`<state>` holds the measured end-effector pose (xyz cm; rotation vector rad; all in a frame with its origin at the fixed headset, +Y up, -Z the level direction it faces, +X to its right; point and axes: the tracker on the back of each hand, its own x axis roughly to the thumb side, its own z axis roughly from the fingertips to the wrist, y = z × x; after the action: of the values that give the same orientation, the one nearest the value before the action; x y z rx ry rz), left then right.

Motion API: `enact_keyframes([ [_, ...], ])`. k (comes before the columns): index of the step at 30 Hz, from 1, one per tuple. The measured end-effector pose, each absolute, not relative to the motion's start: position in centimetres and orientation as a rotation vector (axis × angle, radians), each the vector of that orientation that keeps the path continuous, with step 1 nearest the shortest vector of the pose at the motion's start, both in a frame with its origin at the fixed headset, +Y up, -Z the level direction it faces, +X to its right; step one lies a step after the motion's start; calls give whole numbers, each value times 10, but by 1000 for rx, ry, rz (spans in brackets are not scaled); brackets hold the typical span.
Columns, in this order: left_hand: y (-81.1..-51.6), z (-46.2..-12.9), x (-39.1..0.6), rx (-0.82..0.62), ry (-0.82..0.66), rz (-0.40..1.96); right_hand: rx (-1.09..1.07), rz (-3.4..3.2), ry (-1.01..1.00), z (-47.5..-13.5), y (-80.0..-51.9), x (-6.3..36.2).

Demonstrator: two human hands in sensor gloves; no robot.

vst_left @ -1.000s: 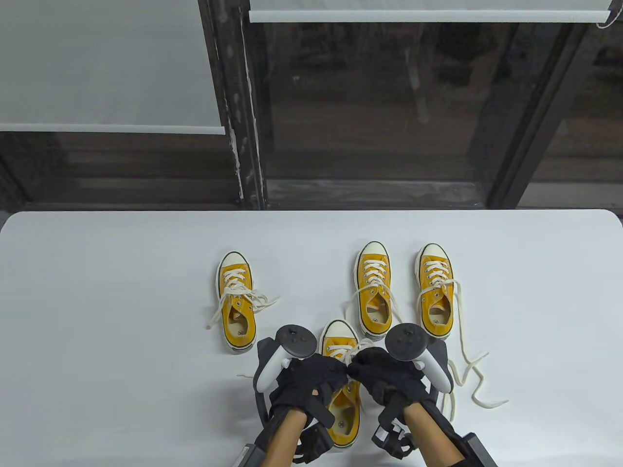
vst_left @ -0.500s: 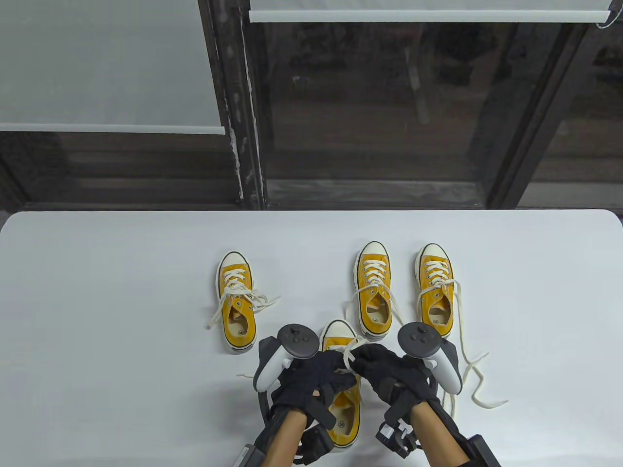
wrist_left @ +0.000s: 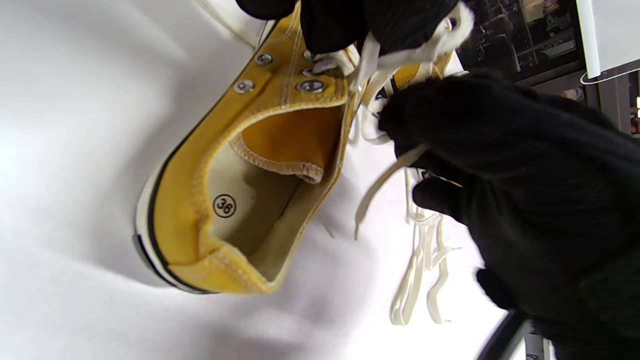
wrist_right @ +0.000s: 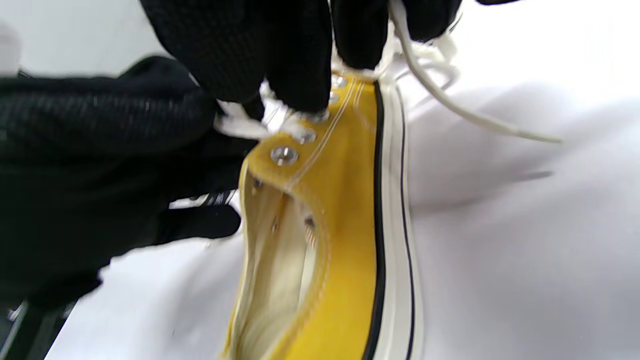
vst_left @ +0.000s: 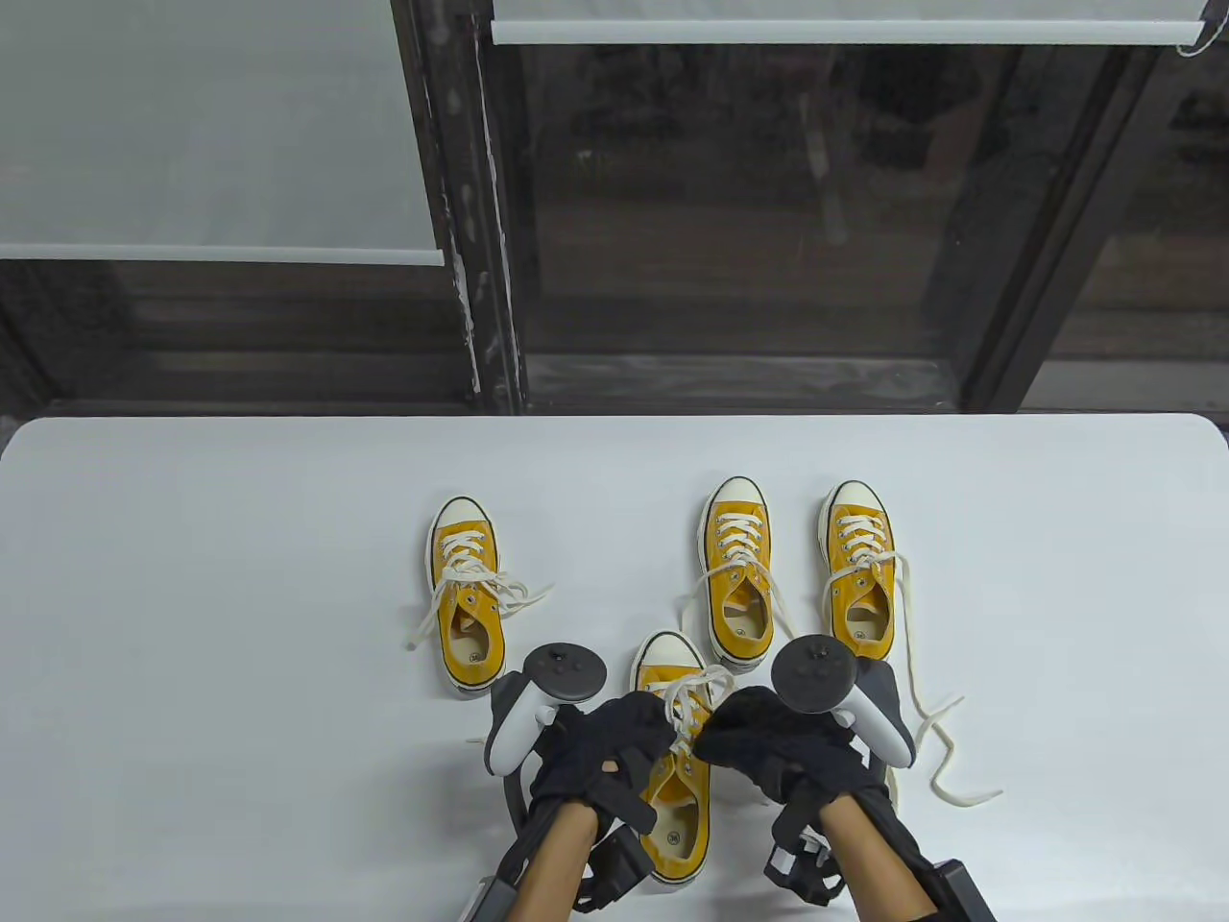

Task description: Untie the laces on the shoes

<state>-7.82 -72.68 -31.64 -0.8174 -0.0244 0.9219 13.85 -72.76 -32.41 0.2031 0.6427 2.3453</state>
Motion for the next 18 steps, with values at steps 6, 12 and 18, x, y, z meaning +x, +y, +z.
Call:
enact_keyframes([
  [6, -722, -316, -81, -800, -44, 948, 232, 2379, 549, -318, -726, 128],
  [12, -723, -315, -80, -792, -34, 927, 261, 2373, 486, -317, -730, 126],
  [18, -734, -318, -91, -823, 36, 966, 219, 2260, 559, -324, -735, 135],
])
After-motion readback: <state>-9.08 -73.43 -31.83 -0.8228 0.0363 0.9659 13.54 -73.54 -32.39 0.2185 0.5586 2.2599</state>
